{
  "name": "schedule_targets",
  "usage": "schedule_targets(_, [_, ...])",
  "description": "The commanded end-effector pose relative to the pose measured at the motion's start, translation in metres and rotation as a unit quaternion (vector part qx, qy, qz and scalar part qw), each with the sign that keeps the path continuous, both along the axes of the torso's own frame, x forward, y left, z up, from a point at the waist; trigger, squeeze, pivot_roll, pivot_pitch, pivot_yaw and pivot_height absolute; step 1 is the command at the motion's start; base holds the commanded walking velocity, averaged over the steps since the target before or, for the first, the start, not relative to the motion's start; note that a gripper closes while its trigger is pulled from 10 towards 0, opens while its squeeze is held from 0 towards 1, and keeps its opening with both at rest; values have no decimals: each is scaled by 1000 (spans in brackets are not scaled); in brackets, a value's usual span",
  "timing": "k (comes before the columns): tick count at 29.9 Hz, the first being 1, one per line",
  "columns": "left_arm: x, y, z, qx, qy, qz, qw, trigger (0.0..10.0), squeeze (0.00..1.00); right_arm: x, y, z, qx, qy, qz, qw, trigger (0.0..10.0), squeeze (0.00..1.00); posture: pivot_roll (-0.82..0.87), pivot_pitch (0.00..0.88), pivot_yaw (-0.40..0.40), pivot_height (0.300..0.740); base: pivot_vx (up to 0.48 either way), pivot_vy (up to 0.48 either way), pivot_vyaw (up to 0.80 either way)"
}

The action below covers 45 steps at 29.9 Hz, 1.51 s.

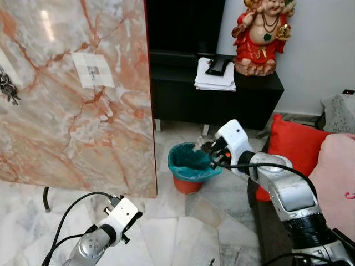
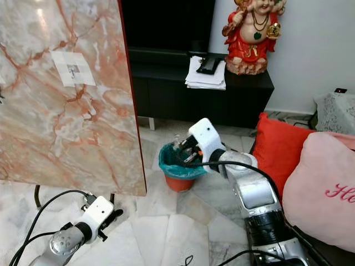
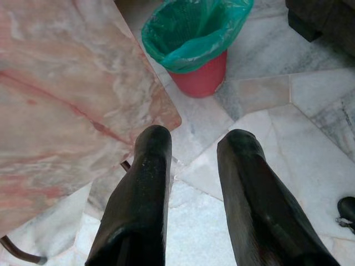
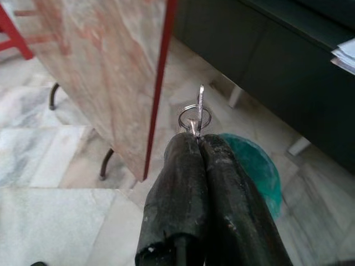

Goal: Hang keys on a hook

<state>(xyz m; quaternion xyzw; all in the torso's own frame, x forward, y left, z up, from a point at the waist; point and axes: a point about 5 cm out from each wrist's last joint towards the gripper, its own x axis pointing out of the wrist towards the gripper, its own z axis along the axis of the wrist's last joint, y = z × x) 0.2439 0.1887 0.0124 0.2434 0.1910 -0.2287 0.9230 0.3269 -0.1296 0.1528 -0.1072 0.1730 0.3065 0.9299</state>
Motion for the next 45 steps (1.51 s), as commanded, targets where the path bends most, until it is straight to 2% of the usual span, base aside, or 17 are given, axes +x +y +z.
schedule_targets(1, [-2,5,-2,1,6,1,1000,10000,0,2,-6,0,-1,4,-21,1000,0,0,-15,34,-25,740,0,0,0])
schedule_targets(13, [1,4,-1,-2,3,-5,1000,10000,0,7,-11,2,-12,-1,-56,998,0,0,-9,14,-14,740,0,0,0])
schedule_targets(15, [1,4,-1,-3,4,-6,1000,10000,0,7,-12,0,-26,-2,-55,998,0,0,-13,7,-14,740,0,0,0])
schedule_targets(16, [1,3,-1,-4,4,-9,1000,10000,0,5,-15,-5,-60,-2,-37,998,0,0,-15,4,-14,740,0,0,0])
schedule_targets(17, [1,3,-1,-4,4,-9,1000,10000,0,5,-15,-5,-60,-2,-37,998,0,0,-15,4,-14,740,0,0,0])
schedule_targets(18, [1,1,-2,-6,5,-11,1000,10000,0,1,-22,-13,-123,-4,-11,992,0,0,-18,4,-15,740,0,0,0])
schedule_targets(19, [1,1,-2,-6,5,-11,1000,10000,0,1,-22,-13,-123,-4,-11,992,0,0,-18,4,-15,740,0,0,0])
schedule_targets(20, [1,0,-2,-8,6,-14,1000,10000,0,-1,-28,-19,-164,-2,4,986,0,0,-21,1,-16,740,0,0,0])
schedule_targets(21, [1,0,-2,-8,6,-14,1000,10000,0,-1,-28,-19,-164,-2,4,986,0,0,-21,1,-16,740,0,0,0])
schedule_targets(22, [0,-2,-3,-10,11,-21,1000,10000,0,-5,-35,-28,-194,12,22,981,0,0,-22,0,-18,740,0,0,0])
schedule_targets(23, [0,-2,-3,-10,11,-21,1000,10000,0,-5,-35,-28,-194,12,22,981,0,0,-22,0,-18,740,0,0,0])
schedule_targets(25, [-1,-4,-4,-12,14,-25,1000,10000,0,-10,-45,-41,-233,35,42,971,0,0,-23,0,-19,740,0,0,0])
schedule_targets(27, [-1,-4,-5,-12,14,-26,999,10000,0,-11,-47,-44,-238,41,46,969,0,0,-23,0,-19,740,0,0,0])
schedule_targets(28, [-2,-6,-5,-13,18,-30,999,10000,0,-17,-49,-53,-264,55,81,960,0,0,-20,3,-21,740,0,0,0])
schedule_targets(36, [-5,-9,-7,-17,28,-45,998,10000,0,-25,-50,-63,-295,68,133,944,0,0,-23,17,-25,740,0,0,0])
schedule_targets(39, [-1,-10,-1,-19,4,-37,999,10000,0,-19,-42,-57,-245,51,117,961,0,0,-19,28,-31,740,0,0,0])
schedule_targets(45, [4,-17,11,-44,-13,-48,998,10000,0,-16,-26,-42,-200,28,137,970,0,0,-15,35,-40,740,0,0,0])
